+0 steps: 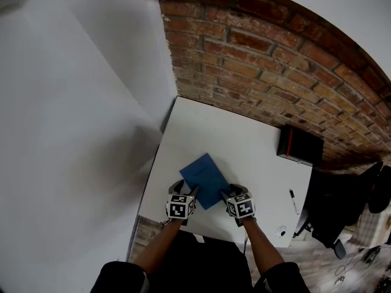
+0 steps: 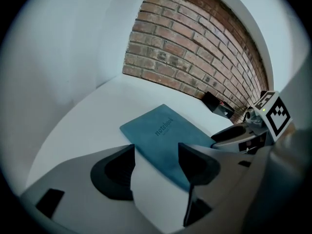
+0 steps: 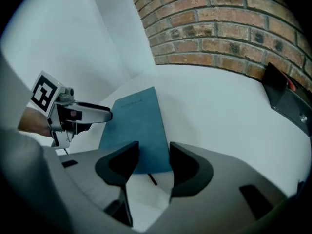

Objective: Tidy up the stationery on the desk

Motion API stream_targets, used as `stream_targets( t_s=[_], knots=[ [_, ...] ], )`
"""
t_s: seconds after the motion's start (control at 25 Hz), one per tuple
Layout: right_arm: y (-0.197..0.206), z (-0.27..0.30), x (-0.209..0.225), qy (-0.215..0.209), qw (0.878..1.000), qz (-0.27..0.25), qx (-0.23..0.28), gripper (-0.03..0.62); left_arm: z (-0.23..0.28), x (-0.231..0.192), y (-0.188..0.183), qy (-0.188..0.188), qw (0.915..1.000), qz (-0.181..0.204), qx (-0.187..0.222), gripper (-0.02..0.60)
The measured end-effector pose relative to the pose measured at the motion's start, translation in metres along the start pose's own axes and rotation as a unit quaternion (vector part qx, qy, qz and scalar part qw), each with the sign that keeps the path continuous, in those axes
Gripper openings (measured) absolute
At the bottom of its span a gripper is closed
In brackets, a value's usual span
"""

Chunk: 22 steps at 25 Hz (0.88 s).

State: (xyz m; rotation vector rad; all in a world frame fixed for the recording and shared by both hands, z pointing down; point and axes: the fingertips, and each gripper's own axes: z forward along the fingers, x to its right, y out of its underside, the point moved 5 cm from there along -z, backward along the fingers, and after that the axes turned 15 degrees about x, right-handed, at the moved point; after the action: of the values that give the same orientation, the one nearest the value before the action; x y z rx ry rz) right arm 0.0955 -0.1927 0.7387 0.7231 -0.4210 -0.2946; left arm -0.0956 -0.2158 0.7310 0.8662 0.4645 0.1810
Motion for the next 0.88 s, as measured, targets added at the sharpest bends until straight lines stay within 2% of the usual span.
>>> stream_targets(
  t_s=[0.4,0.72,0.88],
  knots=[
    [0.021,-0.013,-0.028,0.005,1.000,0.020,-0.023,0.213,0.007,0.001,-0.006,0.037,0.9991,0.019,-0.011,0.268],
    [0.041,-0.012,-0.085,-0.044,0.996,0.053,-0.054,0.213,0.003,-0.008,-0.002,0.063,0.9961,0.050,-0.034,0.268],
    [0.044,-0.009,-0.098,-0.040,0.994,0.086,-0.051,0.213,-0.004,-0.011,0.001,0.079,0.9937,0.068,-0.041,0.268]
  ],
)
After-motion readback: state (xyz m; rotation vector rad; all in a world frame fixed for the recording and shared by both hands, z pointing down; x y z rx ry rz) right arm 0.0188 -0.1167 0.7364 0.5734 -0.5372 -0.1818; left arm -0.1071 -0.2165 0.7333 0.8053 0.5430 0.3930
